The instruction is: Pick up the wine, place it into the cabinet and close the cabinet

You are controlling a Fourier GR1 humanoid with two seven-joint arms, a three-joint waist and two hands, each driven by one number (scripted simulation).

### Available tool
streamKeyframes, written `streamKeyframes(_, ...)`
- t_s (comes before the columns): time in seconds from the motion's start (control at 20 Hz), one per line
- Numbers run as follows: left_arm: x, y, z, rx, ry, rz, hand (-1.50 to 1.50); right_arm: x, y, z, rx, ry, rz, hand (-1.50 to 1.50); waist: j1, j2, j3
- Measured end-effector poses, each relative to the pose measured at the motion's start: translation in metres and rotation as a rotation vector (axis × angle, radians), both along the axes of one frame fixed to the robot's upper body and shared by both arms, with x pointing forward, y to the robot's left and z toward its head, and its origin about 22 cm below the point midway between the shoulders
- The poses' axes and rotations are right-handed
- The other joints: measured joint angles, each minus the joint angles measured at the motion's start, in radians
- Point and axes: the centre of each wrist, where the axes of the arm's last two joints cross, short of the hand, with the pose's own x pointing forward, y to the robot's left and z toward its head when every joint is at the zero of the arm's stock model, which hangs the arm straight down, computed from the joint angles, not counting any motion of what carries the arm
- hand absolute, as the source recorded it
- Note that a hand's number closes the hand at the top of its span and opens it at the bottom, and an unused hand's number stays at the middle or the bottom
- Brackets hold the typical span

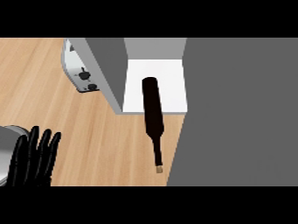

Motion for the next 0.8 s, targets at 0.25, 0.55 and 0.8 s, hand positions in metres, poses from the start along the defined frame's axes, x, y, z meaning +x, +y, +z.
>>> streamKeyframes(0.25, 0.001, 0.025, 0.005, 0.004, -0.015, 0.026, -1.5, -0.009, 0.023, 0.001, -0.003, 0.006, 0.163, 1.5, 0.003, -0.002, -0.001)
streamKeyframes(0.55, -0.004, 0.056, 0.016, 0.001, -0.012, 0.048, -1.5, -0.019, 0.044, 0.006, -0.003, 0.016, 0.237, 1.5, 0.005, -0.004, -0.002)
streamKeyframes(0.8, -0.002, 0.081, 0.021, 0.013, -0.01, 0.054, -1.5, -0.024, 0.053, 0.008, -0.001, 0.016, 0.203, 1.5, 0.004, -0.005, -0.002)
